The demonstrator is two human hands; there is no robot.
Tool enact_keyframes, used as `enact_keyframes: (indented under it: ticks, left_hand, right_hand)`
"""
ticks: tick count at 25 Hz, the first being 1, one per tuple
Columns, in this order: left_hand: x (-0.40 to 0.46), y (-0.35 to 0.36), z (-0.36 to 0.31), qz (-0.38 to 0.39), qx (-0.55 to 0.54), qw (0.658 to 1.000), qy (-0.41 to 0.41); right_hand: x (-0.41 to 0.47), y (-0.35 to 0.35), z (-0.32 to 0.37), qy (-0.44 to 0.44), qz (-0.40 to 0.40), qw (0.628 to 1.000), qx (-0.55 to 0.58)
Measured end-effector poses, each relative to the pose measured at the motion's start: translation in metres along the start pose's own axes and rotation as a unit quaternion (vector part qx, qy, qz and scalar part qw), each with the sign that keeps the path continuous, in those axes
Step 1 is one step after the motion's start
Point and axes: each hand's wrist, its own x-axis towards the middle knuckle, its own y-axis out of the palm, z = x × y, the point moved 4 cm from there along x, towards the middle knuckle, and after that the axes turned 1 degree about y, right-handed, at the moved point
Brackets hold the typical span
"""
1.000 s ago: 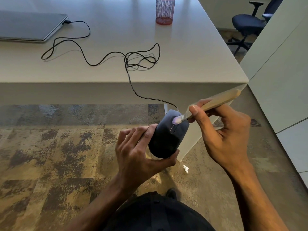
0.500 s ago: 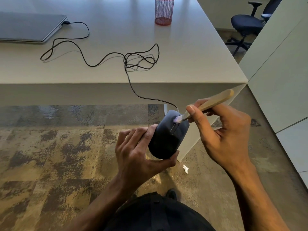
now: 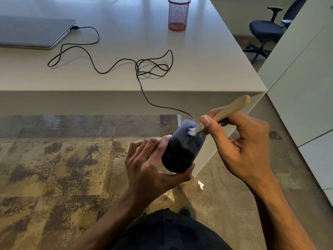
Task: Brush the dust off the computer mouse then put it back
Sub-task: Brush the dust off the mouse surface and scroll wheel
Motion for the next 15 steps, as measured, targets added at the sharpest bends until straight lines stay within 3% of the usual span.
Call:
enact_keyframes:
  ticks: [4,10,15]
  left_hand:
    - [-0.001,-0.002,-0.001,-0.006,0.001,1.0,0.004]
    - [-0.001,-0.002,-0.004,-0.003,-0.007,1.0,0.001]
    - [-0.001,-0.001,-0.003,-0.003,-0.005,1.0,-0.003]
  right_hand:
    - [0.001,-0.003,-0.001,0.005,-0.008,1.0,0.003]
    - [0.004,-0.005,-0.017,0.008,-0.04,0.991,-0.125]
    - [0.002,-0.005,-0.009,0.006,-0.036,0.997,-0.063]
